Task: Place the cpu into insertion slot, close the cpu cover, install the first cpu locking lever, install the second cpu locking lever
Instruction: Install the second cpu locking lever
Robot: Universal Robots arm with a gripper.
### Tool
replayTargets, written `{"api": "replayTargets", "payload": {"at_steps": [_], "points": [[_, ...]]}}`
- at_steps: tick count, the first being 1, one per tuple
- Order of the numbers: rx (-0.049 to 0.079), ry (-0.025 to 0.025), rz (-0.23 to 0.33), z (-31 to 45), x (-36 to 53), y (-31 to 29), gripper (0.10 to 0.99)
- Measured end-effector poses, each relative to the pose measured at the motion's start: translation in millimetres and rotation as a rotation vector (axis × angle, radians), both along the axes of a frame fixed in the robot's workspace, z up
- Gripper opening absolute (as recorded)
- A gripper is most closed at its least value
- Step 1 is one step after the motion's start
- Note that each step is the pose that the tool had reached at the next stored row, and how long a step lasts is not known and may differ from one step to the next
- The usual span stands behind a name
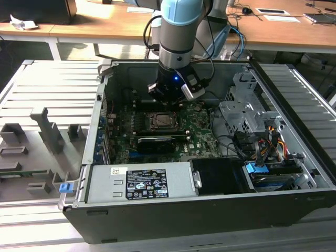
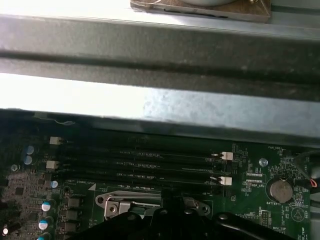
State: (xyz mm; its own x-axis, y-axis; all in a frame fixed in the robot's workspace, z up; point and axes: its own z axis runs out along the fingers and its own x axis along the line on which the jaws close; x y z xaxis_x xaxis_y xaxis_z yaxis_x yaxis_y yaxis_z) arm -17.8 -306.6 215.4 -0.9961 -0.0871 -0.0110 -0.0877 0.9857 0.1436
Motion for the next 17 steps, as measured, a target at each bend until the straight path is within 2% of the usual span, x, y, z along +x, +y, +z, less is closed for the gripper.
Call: {"api": "replayTargets", "payload": {"at_steps": [17], "points": [[0.0,-0.0001,0.0,0.0,0.0,-5.7,0.106]]}}
